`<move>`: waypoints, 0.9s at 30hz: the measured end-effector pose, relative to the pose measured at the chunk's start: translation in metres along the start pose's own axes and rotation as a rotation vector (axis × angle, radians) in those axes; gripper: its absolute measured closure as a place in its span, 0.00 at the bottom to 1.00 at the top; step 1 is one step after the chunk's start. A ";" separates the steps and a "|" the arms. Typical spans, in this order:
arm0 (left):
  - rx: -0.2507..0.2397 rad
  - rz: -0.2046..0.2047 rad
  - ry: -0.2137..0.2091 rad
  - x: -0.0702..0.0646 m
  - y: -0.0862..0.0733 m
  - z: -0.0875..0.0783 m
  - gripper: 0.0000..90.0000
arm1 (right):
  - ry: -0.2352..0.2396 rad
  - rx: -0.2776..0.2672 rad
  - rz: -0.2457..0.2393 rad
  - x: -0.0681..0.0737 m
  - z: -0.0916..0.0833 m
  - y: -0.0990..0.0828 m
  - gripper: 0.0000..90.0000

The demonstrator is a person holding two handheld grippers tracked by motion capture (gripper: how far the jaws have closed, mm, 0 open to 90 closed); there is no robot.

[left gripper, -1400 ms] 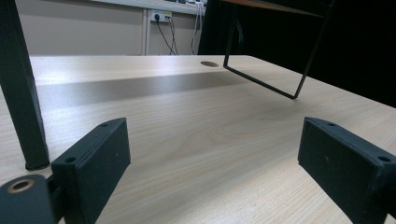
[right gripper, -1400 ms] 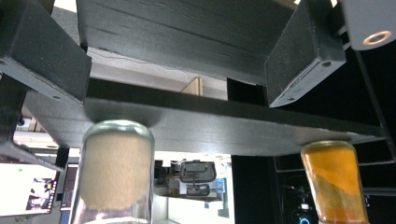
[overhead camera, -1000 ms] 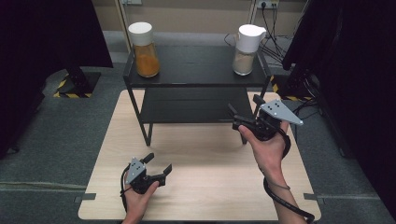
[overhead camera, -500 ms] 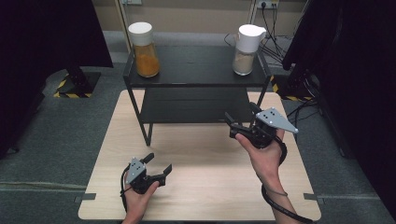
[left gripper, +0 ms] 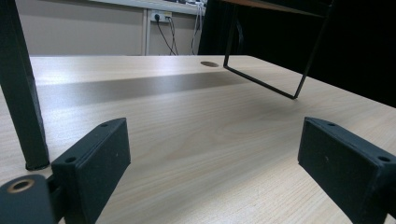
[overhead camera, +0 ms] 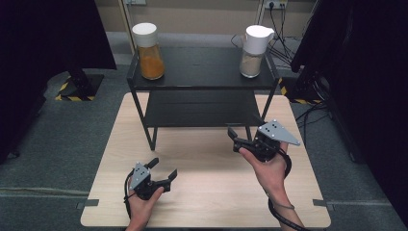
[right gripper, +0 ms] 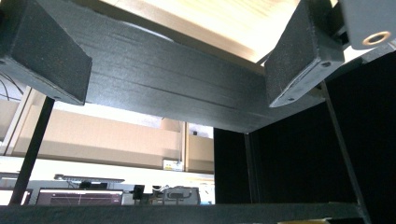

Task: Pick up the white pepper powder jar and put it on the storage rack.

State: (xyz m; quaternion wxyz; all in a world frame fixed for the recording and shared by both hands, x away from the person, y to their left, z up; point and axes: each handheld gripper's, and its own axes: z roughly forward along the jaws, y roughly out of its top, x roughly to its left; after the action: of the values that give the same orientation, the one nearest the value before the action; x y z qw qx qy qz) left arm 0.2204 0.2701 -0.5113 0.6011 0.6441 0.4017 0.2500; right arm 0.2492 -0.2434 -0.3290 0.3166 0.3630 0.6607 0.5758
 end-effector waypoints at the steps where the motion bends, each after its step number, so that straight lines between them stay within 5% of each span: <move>1: 0.000 -0.001 0.000 0.000 0.000 0.000 0.10 | 0.003 0.001 0.000 0.000 0.000 -0.002 0.09; 18: -0.001 -0.003 0.001 0.000 0.000 0.000 0.10 | 0.041 0.060 0.029 -0.004 -0.002 -0.033 0.09; 27: -0.001 -0.003 0.001 0.000 0.000 0.000 0.10 | 0.038 0.020 0.048 -0.005 -0.008 -0.050 0.10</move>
State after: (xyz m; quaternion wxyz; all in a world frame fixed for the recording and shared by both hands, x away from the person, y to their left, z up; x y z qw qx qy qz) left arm 0.2203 0.2702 -0.5115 0.6016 0.6432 0.4026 0.2497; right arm 0.2397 -0.2555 -0.3779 0.2867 0.3709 0.6634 0.5833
